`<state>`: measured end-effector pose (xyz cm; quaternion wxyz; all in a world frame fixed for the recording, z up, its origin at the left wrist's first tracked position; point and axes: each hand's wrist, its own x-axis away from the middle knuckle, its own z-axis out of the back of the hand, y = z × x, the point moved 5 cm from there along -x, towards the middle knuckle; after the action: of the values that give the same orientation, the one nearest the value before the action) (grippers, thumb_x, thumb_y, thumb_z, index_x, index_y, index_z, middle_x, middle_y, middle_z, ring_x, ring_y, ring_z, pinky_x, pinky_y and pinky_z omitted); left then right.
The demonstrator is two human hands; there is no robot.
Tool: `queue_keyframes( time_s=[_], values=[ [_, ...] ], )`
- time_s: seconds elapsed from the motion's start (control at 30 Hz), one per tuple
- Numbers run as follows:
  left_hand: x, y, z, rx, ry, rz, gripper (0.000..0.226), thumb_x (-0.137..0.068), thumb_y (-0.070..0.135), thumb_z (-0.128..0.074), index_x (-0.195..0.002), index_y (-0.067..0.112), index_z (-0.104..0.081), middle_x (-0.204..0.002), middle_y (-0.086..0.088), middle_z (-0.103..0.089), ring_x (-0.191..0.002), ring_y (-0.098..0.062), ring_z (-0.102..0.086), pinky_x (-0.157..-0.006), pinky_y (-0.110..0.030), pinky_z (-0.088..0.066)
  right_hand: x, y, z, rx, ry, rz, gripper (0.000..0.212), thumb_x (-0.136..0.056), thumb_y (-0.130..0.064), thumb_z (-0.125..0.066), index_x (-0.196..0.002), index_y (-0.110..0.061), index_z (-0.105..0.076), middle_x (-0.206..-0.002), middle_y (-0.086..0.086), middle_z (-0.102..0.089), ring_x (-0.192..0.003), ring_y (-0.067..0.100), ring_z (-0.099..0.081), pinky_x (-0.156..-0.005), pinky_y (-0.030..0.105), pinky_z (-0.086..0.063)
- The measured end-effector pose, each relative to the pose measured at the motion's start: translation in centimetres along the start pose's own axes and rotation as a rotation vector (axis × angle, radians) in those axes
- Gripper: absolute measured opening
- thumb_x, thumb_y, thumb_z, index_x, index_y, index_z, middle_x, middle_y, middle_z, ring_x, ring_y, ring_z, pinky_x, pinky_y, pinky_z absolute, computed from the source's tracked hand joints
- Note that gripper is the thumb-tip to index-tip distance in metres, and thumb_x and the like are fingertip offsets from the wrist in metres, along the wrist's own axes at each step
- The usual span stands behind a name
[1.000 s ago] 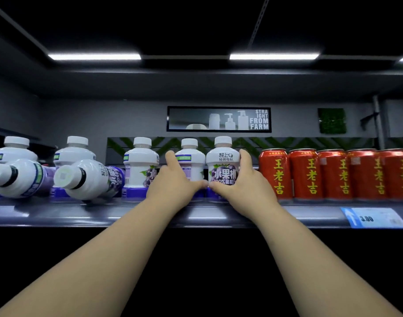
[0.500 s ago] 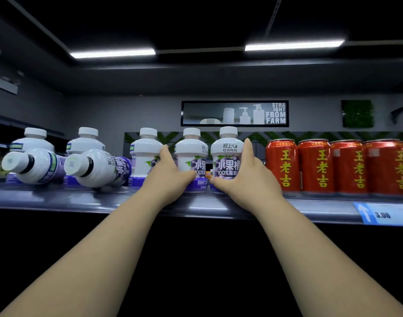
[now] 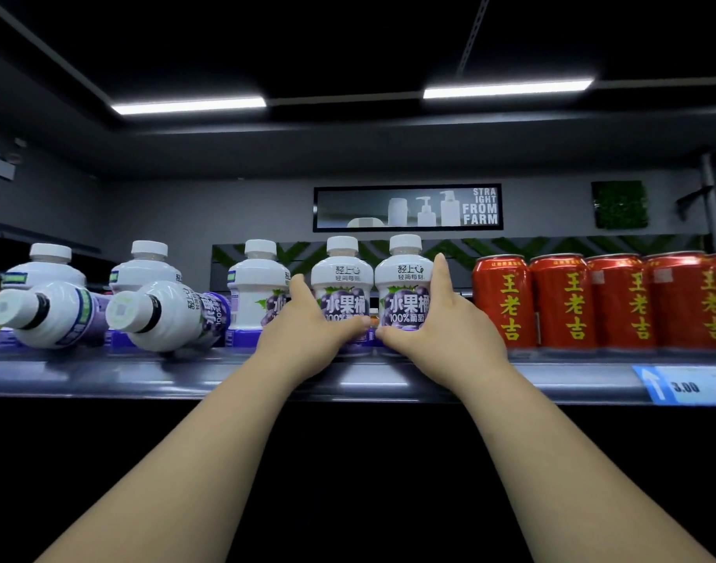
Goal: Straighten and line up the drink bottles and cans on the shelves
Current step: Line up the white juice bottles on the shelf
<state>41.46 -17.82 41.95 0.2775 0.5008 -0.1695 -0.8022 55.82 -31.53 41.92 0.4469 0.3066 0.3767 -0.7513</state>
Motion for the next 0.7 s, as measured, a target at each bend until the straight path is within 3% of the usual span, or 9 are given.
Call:
queue_keyframes(
  time_s=[0.23,0.47,0.7],
  values=[
    [0.25,0.2,-0.13,-0.08,-0.001,-0.05,0.084,-0.066,0.07,-0.072,-0.125,0.022,-0.036,-0.124,0.002,-0.06,-0.113,-0.024,-0.058,-0.092,-0.044,-0.048,0.57,-0.24,0.41,-0.002,0.034,-0.001,0.122,-0.075,-0.07,-0.066,-0.157,-0.02,0.008,-0.135,0.006,-0.059,-0.116,0.032,-0.057,-0.086,0.038,-0.047],
    [0.58,0.45,0.14,-0.085,0.068,-0.094,0.086,-0.072,0.062,-0.071,-0.135,0.02,-0.032,-0.127,-0.004,-0.061,-0.115,-0.028,-0.057,-0.088,-0.042,-0.048,0.7,-0.34,0.64,0.009,0.035,0.004,0.12,-0.076,-0.07,-0.066,-0.158,-0.02,0.006,-0.133,0.007,-0.06,-0.115,0.032,-0.058,-0.083,0.036,-0.046],
    [0.4,0.37,0.12,-0.117,0.037,-0.101,0.079,-0.077,0.059,-0.069,-0.135,0.021,-0.032,-0.124,-0.002,-0.062,-0.111,-0.027,-0.057,-0.079,-0.036,-0.042,0.54,-0.16,0.54,0.007,0.04,0.013,0.119,-0.075,-0.072,-0.066,-0.157,-0.021,0.003,-0.13,0.006,-0.062,-0.113,0.031,-0.058,-0.08,0.036,-0.047]
  ],
)
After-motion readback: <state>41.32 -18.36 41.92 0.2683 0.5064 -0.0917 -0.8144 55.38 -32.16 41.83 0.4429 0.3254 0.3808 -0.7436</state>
